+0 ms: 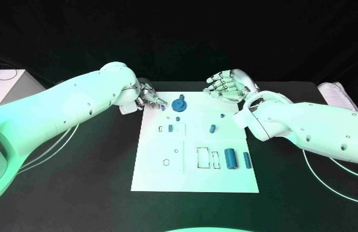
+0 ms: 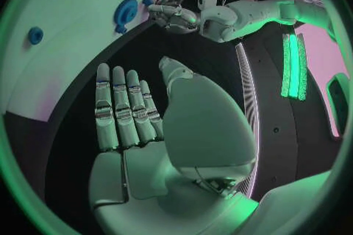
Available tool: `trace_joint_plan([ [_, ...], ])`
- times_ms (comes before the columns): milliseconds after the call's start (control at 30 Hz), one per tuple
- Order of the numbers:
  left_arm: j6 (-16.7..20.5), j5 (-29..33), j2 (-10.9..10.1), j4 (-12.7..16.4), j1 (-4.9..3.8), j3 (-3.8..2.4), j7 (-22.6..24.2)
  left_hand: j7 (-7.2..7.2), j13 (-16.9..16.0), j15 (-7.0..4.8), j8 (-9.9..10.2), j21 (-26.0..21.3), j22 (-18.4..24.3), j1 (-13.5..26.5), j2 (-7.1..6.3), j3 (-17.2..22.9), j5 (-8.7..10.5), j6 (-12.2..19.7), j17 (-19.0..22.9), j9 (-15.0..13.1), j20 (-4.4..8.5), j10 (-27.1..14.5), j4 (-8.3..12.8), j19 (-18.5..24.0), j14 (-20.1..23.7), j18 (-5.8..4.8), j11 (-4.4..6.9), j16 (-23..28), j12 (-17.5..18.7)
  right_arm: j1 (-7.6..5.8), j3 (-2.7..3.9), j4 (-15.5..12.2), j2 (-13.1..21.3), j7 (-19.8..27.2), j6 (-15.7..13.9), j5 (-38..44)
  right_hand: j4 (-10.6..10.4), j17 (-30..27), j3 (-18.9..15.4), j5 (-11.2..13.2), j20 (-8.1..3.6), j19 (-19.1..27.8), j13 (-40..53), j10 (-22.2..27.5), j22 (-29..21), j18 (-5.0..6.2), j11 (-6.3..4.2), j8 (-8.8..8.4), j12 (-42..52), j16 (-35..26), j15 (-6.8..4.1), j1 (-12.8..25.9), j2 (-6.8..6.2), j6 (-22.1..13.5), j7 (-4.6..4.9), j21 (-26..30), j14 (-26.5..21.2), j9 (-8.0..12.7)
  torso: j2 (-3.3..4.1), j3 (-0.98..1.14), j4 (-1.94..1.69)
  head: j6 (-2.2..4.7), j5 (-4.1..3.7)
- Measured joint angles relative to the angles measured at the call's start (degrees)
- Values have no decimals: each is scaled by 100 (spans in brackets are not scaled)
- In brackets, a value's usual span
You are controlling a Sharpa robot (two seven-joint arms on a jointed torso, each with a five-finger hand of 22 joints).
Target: Assemble the parts on the task board
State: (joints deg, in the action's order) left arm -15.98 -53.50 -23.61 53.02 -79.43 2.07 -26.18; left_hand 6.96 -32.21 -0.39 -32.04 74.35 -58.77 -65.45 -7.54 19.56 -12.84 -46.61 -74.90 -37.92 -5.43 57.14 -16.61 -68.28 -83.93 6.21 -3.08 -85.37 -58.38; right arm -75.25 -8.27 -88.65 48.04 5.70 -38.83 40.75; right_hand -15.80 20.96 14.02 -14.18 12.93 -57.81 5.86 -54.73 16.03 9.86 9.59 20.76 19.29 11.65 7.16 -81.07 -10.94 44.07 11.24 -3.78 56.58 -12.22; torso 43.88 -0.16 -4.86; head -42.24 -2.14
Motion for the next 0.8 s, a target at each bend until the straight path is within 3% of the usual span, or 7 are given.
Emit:
trace_joint_plan([
  [500,3,70,50,-37,15,43,36,-31,29,0,0,22,-40,-253,48,62,0,-71,0,49,-21,22,1,-21,0,-1,22,0,0,0,0,4,-13,68,35,-108,40,-83,40,-25,51,-51,-133,-11,-142,-5,11,-23,-102,-57,29,-23,-23,-1,-1,0,74,30,1,3,-1,-33,-8],
  [633,5,82,53,-39,18,48,40,-52,46,-5,-27,22,-51,-402,115,117,0,-92,0,64,-21,42,9,-21,-5,-1,42,0,0,0,0,7,-17,70,36,-118,40,-88,40,-25,51,-51,-133,-16,-142,-5,16,-23,-102,-57,29,-23,-23,-1,-1,0,74,30,-1,3,-1,-40,-10],
  [800,36,110,44,-28,18,49,53,-102,94,-44,-222,43,-56,-701,231,286,3,-143,0,5,-21,40,1,-21,-2,-1,85,0,1,1,0,14,-19,71,41,-125,40,-88,40,-25,51,-51,-140,-16,-150,-6,16,-23,-102,-57,29,-23,-23,-1,-1,0,74,30,-5,3,0,-46,-6],
])
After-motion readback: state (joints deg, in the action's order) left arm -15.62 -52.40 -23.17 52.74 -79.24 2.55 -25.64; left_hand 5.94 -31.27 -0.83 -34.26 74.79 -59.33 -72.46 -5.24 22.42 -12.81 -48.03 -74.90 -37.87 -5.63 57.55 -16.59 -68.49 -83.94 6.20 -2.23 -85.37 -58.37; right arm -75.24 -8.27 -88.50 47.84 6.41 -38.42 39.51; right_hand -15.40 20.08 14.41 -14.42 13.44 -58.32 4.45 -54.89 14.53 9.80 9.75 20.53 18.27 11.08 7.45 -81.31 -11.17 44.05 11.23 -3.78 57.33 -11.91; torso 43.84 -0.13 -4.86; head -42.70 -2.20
